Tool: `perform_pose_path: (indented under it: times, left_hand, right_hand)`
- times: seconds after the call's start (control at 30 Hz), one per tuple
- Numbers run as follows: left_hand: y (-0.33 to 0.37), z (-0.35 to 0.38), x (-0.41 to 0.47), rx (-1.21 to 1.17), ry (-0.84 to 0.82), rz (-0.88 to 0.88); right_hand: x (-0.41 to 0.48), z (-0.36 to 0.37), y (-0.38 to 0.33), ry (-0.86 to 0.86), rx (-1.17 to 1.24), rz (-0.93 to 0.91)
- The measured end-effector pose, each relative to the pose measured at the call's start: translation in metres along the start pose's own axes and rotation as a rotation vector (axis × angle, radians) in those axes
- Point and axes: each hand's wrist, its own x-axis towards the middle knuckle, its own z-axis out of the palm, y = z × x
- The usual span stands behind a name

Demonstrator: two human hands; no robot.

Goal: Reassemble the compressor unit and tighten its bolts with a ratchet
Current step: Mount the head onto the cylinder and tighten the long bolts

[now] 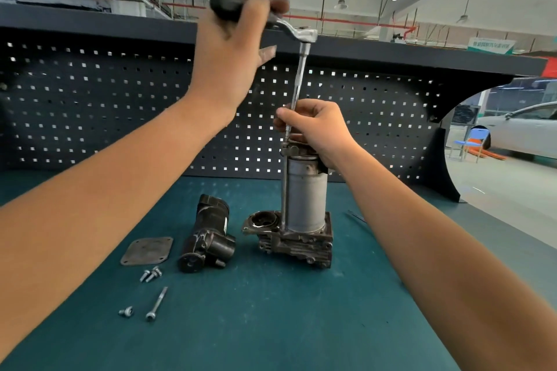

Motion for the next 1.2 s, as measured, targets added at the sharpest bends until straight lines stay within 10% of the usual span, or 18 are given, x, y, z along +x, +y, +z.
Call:
perform_pose_path:
  times: [0.53, 0.83, 1.2]
  left_hand:
    - [-0.031, -0.018, 0.046, -0.544, 0.346, -0.478]
    - [0.002, 0.014, -0.004, 0.091, -0.019, 0.086]
    - [-0.019, -0.007, 0.037, -0.436, 0.296, -0.449]
  right_hand:
    - [-0.001, -0.016, -0.003, -0.266, 0.144, 0.195]
    - [-0.004, -0.011, 0.003, -0.107, 0.068, 0.068]
    - [-0.004, -0.013, -0.001, -0.209, 0.060, 0.105]
